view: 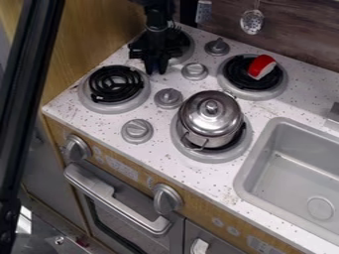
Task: Move the blue objet
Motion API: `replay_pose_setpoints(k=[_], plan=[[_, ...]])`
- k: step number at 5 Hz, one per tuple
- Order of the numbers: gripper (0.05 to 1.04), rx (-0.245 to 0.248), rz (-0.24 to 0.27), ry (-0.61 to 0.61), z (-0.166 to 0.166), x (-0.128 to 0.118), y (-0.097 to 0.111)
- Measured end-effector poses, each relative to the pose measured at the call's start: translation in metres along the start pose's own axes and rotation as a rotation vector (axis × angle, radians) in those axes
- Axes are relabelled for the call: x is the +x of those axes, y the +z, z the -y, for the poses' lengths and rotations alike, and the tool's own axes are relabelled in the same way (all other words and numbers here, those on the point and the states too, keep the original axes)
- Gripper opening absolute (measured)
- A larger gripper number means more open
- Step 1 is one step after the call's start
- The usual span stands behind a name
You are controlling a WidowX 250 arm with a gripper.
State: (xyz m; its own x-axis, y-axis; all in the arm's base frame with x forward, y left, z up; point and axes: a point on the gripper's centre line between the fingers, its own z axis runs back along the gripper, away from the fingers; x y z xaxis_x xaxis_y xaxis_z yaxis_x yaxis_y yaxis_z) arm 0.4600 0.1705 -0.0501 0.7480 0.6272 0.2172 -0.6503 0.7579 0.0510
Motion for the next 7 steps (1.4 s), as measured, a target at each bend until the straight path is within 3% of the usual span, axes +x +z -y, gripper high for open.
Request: replay_pose_setpoints(k=[2,3,4,5,7], plan=[[0.282,0.017,0.002,-0.036,0.001,-0.013,0.003],[0.28,0.034,0.059,-0.054,-0.003,-0.022,0.036],[0.17,0.052,0.08,-0.045,-0.015,-0.034,0.059],[0.061,0.077,0.034,-0.035,-0.031,-0.058,0.053],[0.074,0.104,-0.05,-0.015,-0.05,-0.087,0.039]])
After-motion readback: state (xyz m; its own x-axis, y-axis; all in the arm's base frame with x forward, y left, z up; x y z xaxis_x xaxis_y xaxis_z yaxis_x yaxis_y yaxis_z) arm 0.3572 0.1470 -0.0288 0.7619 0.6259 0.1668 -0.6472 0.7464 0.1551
